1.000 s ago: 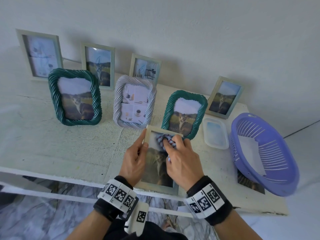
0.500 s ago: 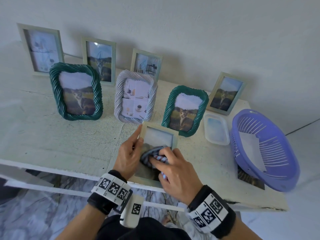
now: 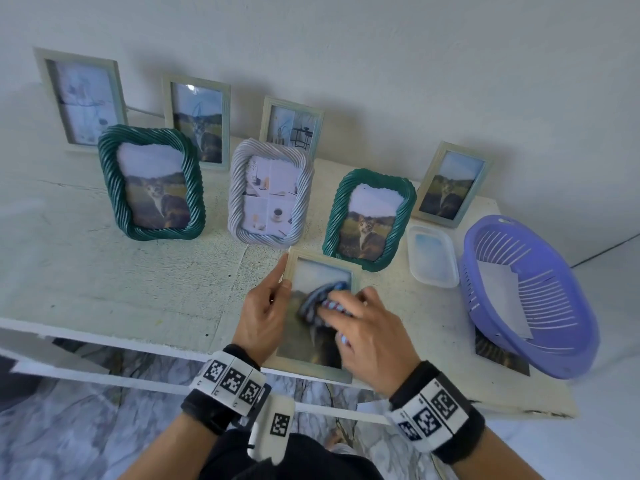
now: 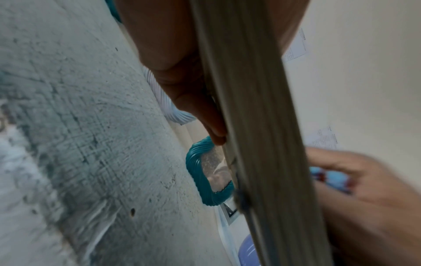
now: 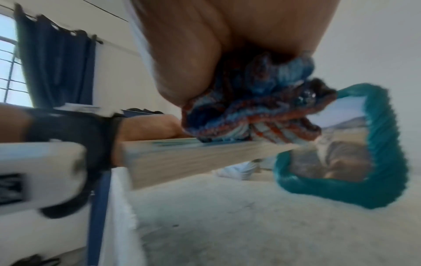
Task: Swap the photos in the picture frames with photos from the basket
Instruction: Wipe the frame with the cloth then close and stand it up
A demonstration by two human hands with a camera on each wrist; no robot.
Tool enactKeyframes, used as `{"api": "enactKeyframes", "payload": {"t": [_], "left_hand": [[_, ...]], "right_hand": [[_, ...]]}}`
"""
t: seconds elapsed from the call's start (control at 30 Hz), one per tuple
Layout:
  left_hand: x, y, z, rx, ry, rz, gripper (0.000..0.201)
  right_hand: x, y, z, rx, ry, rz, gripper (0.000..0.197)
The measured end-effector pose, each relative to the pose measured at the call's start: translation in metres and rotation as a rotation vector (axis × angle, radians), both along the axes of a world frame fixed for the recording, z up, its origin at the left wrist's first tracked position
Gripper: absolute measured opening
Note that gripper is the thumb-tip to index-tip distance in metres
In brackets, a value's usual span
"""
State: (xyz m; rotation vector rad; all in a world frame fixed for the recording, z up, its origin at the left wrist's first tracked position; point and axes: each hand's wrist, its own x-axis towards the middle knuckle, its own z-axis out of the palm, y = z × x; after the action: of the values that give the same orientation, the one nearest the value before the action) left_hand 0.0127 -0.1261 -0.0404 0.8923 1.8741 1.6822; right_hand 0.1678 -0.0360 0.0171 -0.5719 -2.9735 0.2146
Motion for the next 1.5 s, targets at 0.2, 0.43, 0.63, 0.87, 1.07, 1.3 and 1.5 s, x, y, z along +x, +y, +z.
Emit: {"api": "enactKeyframes", "payload": {"t": [0.2,0.43,0.63,0.87,1.07,1.3,1.5], "left_hand": [[-0.005,0.003,-0.001,0.002,-0.001,0.003,0.044],[-0.001,0.001,-0.001,0.0,-0.024,0.016,0.044],[-0.013,0.001,0.001,-0.002,-0.035,0.006,0.044],[-0.007,-0.005,0.001,-0.004,-0.051,0.028,0.043],[-0.008,-0.001,-0.001,0.006,-0.093,0.042,0.044],[-0.003,0.002,-0.004,0.031,-0.097,0.04,0.044],[-0.002,0.002,-0.008,0.035,-0.124,0.086,0.044]], "right_hand": [[-0.006,-0.009,-0.005,-0.009,-0.01,0.015,0.048],[-0.005,0.013,0.005,0.046,-0.017,-0.057,0.043],[0.006,-0.002,-0.003,-0.034,-0.031,0.108,0.046],[0.016,0.002,0.002,-0.048,-0.011,0.074,0.034],[0.017,-0.013,-0.004,-0.082,0.0,0.101,0.032],[0.016,-0.008,0.003,-0.077,0.019,0.069,0.022],[0.006,-0.027,0.0,-0.169,-0.029,0.098,0.041]]}}
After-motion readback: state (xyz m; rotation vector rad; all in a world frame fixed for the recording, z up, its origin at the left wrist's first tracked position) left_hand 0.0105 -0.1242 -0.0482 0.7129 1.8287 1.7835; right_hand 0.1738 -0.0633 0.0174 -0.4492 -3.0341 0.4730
